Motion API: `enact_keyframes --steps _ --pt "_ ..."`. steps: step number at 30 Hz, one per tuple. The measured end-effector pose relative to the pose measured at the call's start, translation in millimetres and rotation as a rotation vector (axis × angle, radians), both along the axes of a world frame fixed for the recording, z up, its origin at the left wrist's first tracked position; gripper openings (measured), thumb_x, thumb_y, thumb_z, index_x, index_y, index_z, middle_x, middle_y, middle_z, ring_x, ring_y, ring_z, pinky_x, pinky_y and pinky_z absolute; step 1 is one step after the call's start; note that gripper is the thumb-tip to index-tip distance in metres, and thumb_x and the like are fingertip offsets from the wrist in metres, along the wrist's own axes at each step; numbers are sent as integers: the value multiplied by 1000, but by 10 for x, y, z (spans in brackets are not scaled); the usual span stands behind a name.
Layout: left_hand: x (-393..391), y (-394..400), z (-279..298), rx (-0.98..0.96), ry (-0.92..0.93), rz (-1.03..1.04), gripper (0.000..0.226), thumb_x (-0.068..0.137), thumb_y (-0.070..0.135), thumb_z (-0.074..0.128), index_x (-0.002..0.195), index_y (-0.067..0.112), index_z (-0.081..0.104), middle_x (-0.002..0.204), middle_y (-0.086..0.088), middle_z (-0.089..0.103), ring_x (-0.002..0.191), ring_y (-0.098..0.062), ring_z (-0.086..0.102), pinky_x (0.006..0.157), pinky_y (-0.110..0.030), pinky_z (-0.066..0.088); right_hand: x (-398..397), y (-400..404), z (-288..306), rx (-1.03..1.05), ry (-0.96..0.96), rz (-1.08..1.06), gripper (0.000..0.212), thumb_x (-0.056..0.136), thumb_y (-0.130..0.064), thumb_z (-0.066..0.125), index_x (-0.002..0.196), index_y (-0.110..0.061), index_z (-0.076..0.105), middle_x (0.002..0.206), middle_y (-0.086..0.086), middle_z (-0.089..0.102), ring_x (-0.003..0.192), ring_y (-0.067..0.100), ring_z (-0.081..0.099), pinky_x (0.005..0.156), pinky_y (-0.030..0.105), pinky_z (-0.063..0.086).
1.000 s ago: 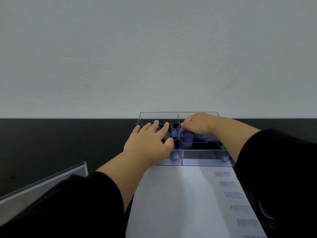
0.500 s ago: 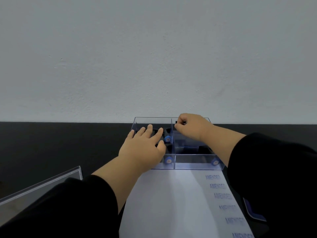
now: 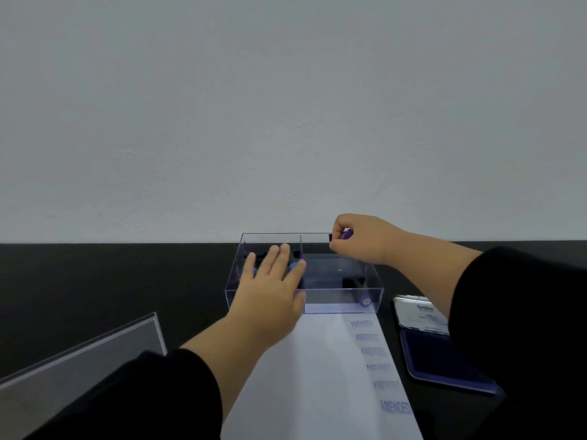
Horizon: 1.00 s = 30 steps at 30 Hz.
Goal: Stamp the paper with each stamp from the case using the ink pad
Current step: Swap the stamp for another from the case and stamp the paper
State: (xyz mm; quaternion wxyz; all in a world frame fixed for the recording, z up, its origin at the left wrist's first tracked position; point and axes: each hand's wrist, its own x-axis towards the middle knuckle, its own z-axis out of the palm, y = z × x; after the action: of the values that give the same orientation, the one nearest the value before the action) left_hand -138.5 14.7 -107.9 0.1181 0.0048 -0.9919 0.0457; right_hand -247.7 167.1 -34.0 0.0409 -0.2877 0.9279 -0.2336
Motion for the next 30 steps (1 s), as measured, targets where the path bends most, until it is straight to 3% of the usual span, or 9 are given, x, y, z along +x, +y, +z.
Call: enact_keyframes --steps 3,6,9,12,16,20,25,27,30 --pt "245 125 16 -112 -168 -187 51 102 40 21 152 29 10 157 -3 -17 145 -20 -18 111 -47 -18 168 178 86 19 -14 4 5 88 -24 55 90 -20 57 87 -10 55 80 9 50 63 17 38" --pt "435 221 33 -171 -351 -299 45 102 39 25 147 31 29 160 2 -2 147 -16 -8 111 -43 -20 357 370 142 38 -34 -11 5 88 -26 55 88 -22 57 91 -8 58 84 11 53 66 19 40" --pt "600 301 23 -128 -495 -243 46 102 36 27 147 29 29 158 5 17 145 -16 13 116 -38 -9 534 532 158 66 -58 -29 5 88 -26 55 87 -22 59 92 -8 60 86 12 55 71 23 43" --pt "728 387 20 -63 -541 -161 49 102 34 28 150 26 22 158 3 17 138 -23 29 115 -36 16 717 669 154 95 -65 -52 7 88 -23 53 85 -22 59 92 -8 60 86 12 54 69 21 42" --pt "847 531 -20 25 -603 -12 52 102 32 26 152 27 11 160 2 6 141 -23 21 112 -38 24 901 832 108 161 -86 -94 7 89 -21 53 87 -23 59 100 -4 62 93 15 57 74 22 43" --pt "895 692 -73 67 -565 117 50 101 24 30 149 23 19 150 -5 21 134 -25 27 104 -35 32 1009 984 65 157 -71 -173 7 88 -16 56 92 -23 57 95 -6 56 82 11 53 67 20 40" --pt "1048 834 -271 184 -505 209 56 102 34 19 152 21 -1 158 -8 0 142 -27 10 113 -39 17 1096 1141 -9 55 -42 -333 12 87 -16 58 98 -22 60 94 -6 54 84 13 52 69 23 41" --pt "1140 849 -390 211 -447 206 57 101 39 15 152 23 -7 159 -7 -10 145 -26 1 118 -41 5 1133 1195 -76 -12 -24 -378 21 88 -16 57 108 -22 61 99 -5 54 83 12 52 67 21 42" --pt "1213 819 -488 232 -347 193 57 101 42 14 152 26 -7 159 -4 -11 146 -24 -4 118 -40 -1 1189 1238 -201 -133 4 -412 35 89 -17 59 123 -22 52 105 -5 52 87 11 51 71 21 41"
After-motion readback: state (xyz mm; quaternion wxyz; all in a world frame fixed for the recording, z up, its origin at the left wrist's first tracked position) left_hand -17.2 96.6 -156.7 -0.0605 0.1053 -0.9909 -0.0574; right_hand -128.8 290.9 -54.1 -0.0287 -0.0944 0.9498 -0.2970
